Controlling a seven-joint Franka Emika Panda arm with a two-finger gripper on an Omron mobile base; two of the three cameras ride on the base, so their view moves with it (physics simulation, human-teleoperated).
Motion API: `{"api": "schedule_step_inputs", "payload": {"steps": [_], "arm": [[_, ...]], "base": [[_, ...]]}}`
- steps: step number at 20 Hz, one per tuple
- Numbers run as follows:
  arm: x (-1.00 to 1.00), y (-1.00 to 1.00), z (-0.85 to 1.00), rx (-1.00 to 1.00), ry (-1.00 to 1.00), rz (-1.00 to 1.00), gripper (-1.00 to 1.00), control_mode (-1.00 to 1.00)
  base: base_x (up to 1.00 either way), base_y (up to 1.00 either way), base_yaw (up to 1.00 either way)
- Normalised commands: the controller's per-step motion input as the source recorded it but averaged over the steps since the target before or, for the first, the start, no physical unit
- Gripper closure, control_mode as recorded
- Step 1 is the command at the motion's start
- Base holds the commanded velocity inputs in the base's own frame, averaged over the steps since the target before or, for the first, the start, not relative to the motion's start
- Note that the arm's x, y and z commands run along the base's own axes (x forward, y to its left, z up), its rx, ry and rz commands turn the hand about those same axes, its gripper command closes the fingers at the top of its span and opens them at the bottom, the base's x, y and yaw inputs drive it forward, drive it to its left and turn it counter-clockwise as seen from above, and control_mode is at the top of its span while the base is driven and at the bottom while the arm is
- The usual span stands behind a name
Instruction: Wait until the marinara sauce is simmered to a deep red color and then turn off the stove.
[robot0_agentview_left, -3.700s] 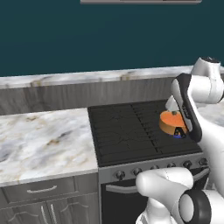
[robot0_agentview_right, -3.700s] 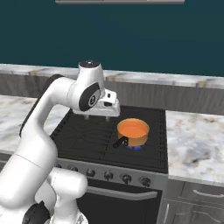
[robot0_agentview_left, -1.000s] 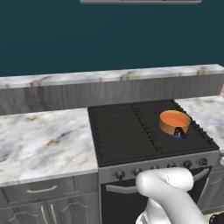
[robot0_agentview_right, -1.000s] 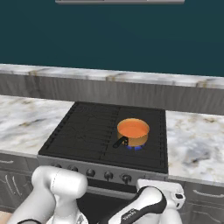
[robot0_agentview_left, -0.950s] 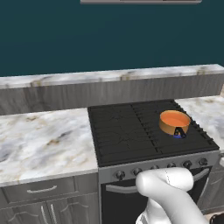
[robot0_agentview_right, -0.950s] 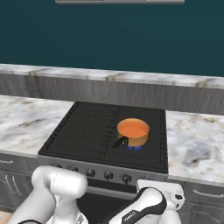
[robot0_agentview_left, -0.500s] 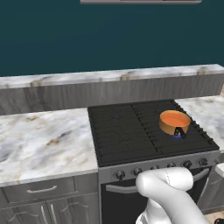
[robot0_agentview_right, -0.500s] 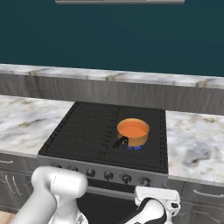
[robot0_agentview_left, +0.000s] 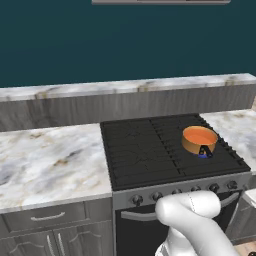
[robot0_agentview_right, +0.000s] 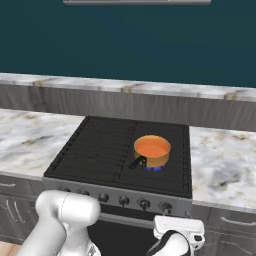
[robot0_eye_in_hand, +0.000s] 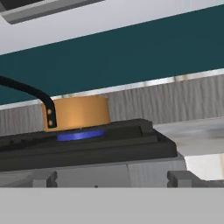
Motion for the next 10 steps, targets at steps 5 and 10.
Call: {"api": "schedule_step_inputs", "payload": {"steps": [5,10], "arm": [[0.03,0.06,-0.03,0.00,-0.01,-0.14,-1.00,-1.00],[0.00,0.04,0.00,0.00,-0.01,-0.16,-1.00,-1.00]], "base": [[0.00,0.00,0.00],[0.00,0.00,0.00]]}}
